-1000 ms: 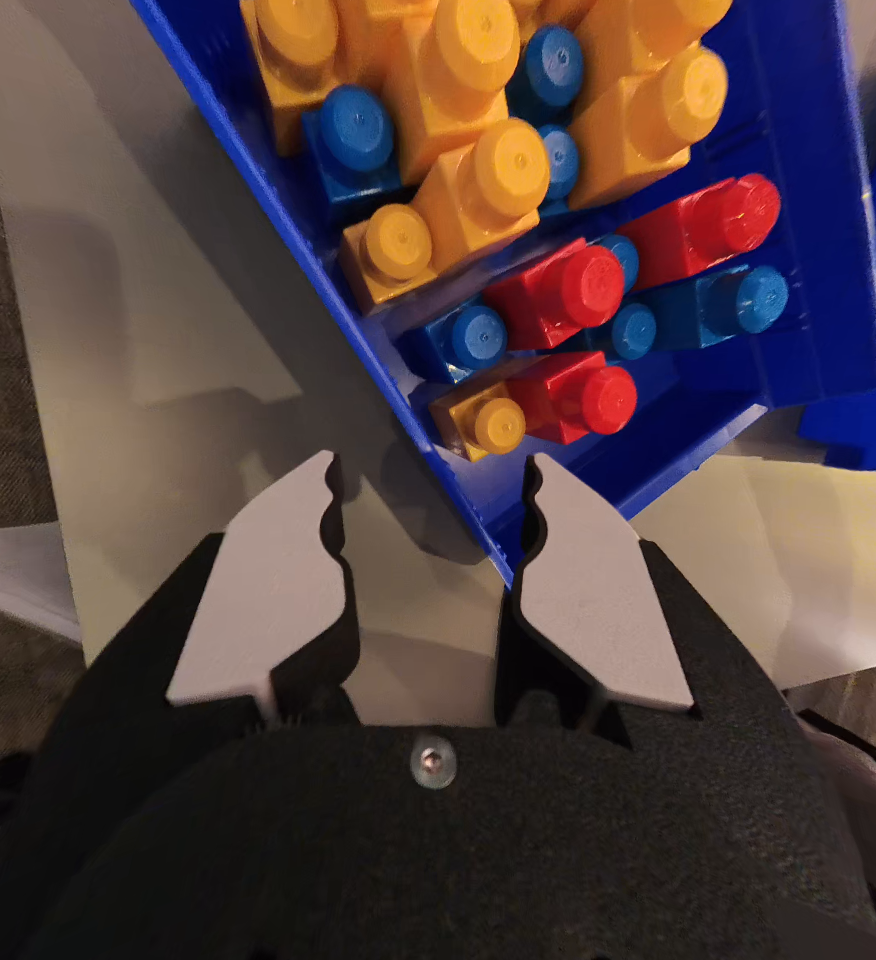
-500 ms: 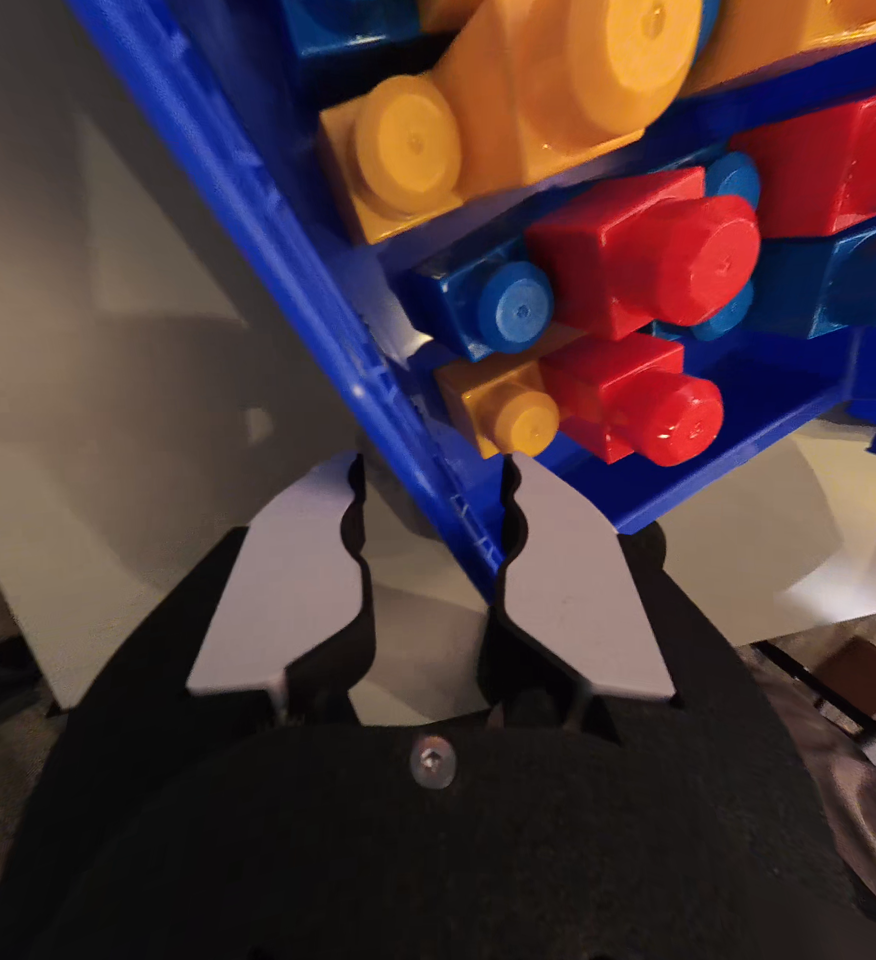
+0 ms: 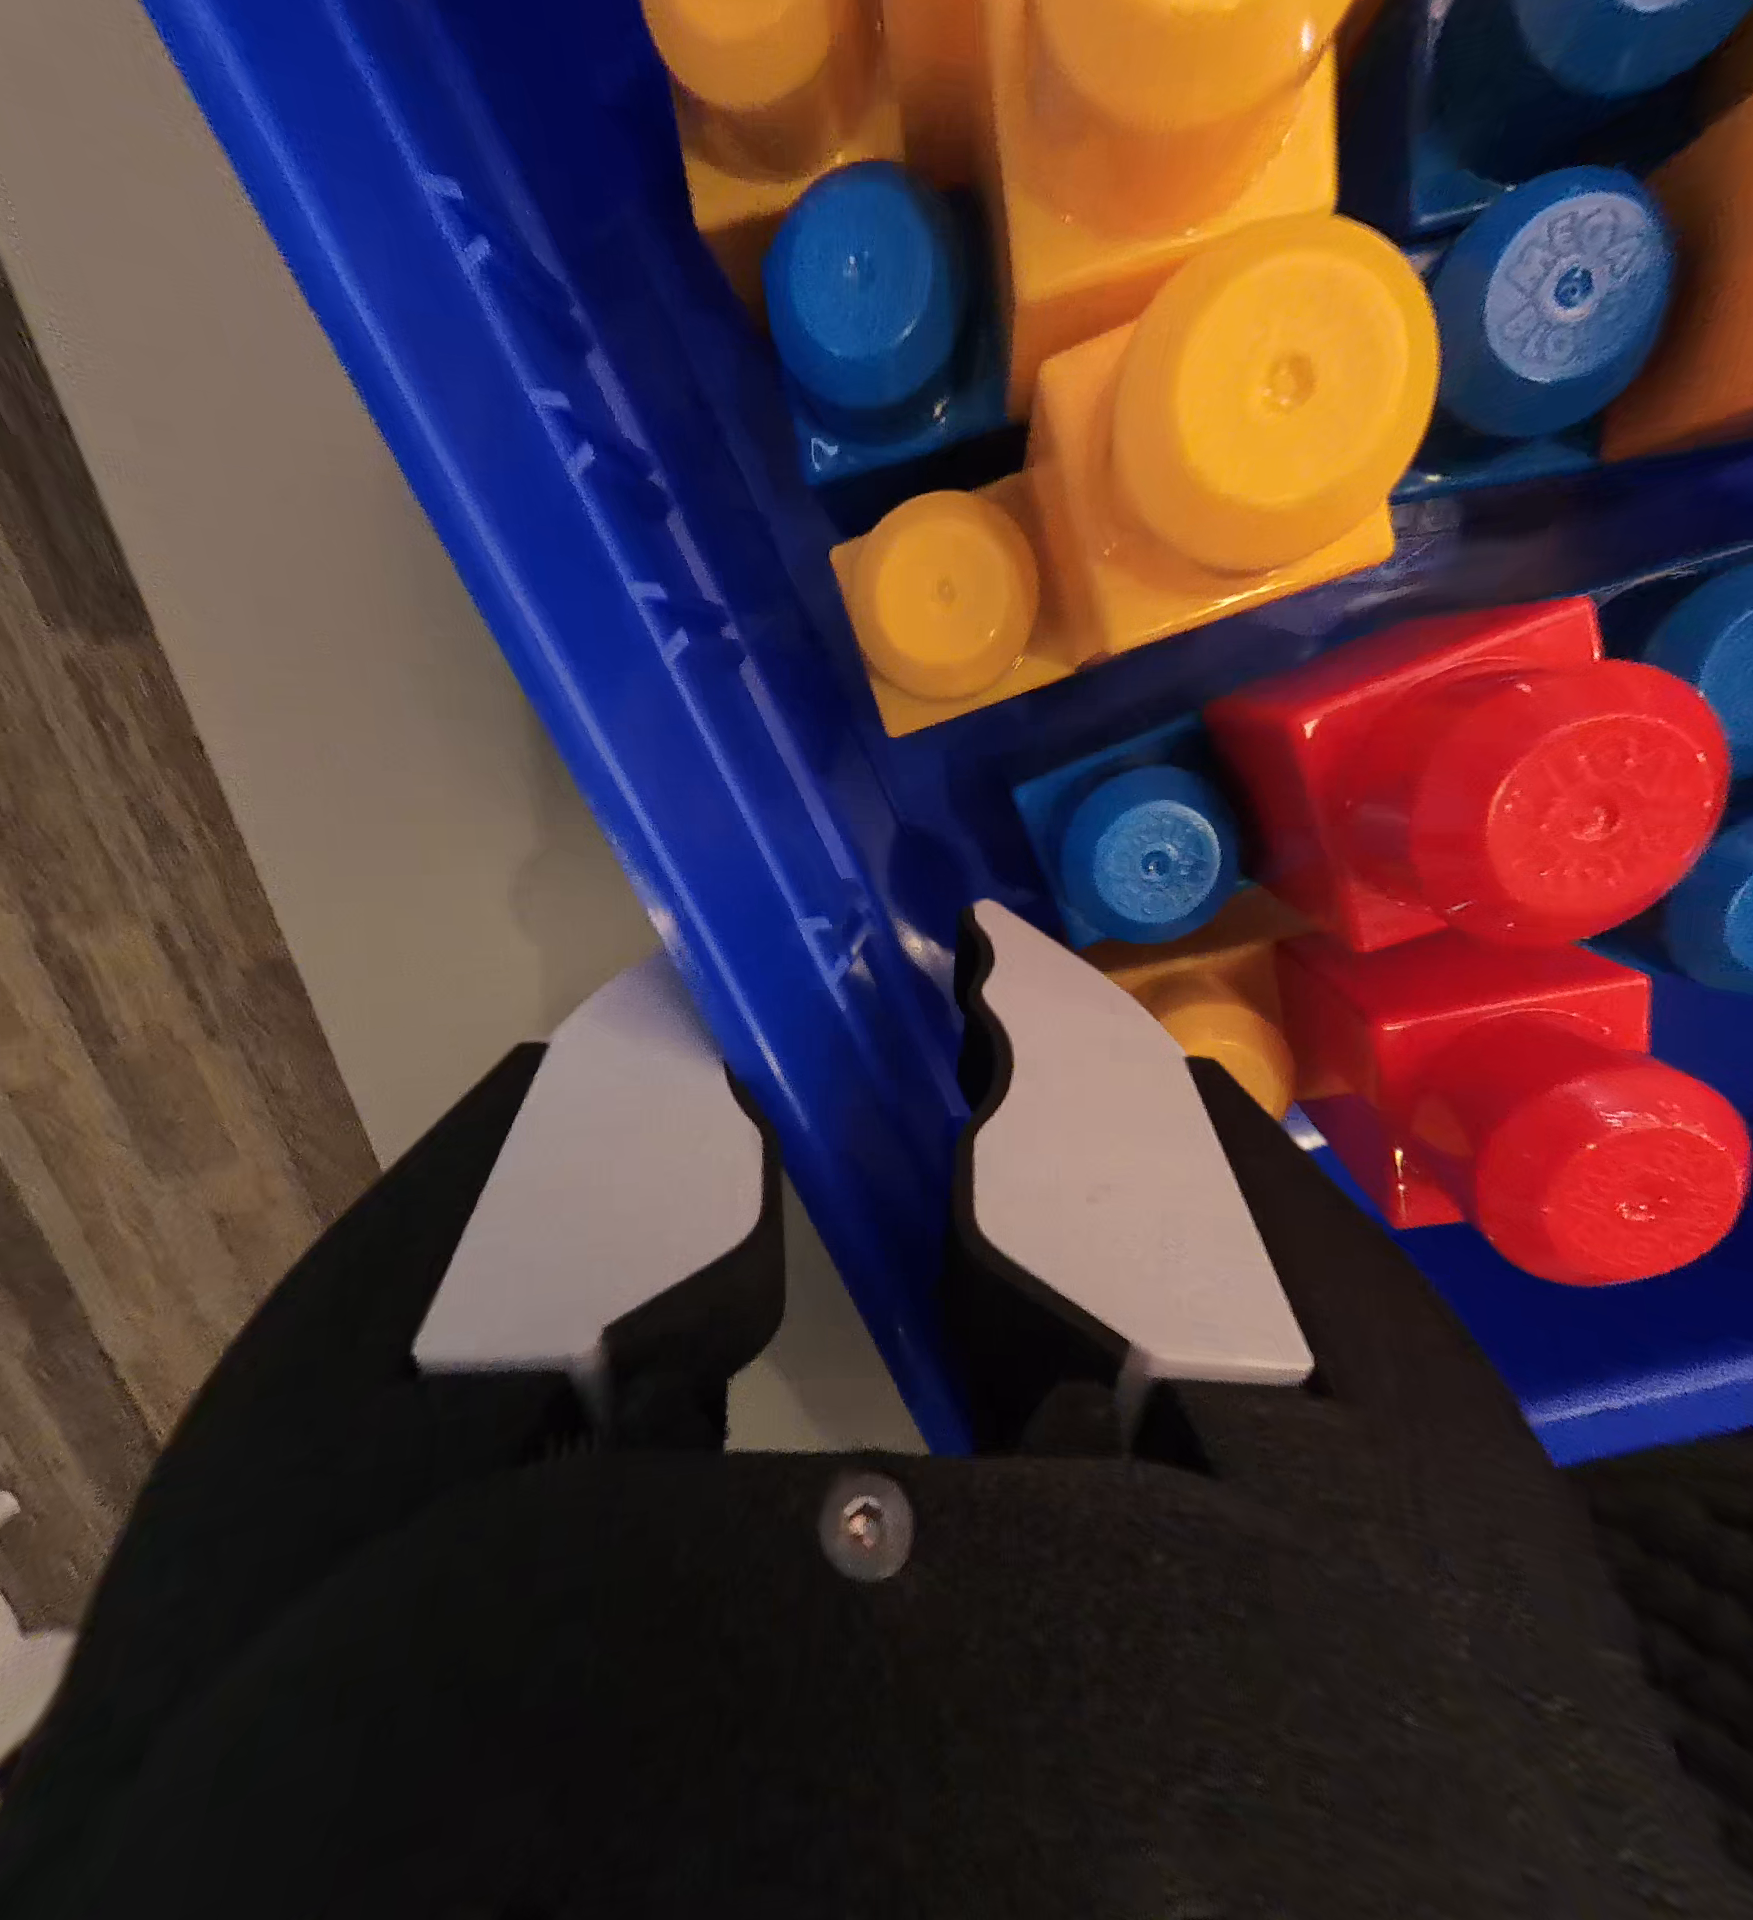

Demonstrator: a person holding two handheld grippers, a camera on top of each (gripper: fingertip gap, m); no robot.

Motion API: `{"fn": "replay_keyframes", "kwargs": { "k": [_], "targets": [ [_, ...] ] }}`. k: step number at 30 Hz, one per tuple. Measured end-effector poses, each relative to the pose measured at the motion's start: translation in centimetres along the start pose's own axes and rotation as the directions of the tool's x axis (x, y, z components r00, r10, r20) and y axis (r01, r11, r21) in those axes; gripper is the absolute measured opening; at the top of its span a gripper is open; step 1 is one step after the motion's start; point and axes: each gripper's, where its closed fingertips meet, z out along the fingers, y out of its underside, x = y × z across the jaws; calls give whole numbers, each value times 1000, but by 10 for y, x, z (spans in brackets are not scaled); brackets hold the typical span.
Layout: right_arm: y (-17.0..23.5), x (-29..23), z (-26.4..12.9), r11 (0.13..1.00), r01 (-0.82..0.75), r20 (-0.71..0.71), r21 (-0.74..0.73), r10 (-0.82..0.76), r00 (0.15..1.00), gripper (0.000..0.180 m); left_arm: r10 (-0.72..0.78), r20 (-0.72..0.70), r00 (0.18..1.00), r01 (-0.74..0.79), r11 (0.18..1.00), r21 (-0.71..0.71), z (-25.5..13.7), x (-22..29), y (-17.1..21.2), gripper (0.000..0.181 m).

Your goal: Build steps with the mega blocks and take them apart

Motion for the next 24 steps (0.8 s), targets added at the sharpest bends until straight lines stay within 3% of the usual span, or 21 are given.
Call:
{"fn": "replay_keyframes", "kwargs": {
  "k": [12, 24],
  "targets": [
    [-8, 11, -9, 992, -125, -62, 30, 126, 990, 57, 113, -125, 986, -100, 989, 107, -3, 17, -5, 28],
    [8, 7, 19, 977, -163, -79, -140, 153, 985, 66, 158, -161, 974, -142, 984, 109, -4, 25, -1, 25]
  ]
}}
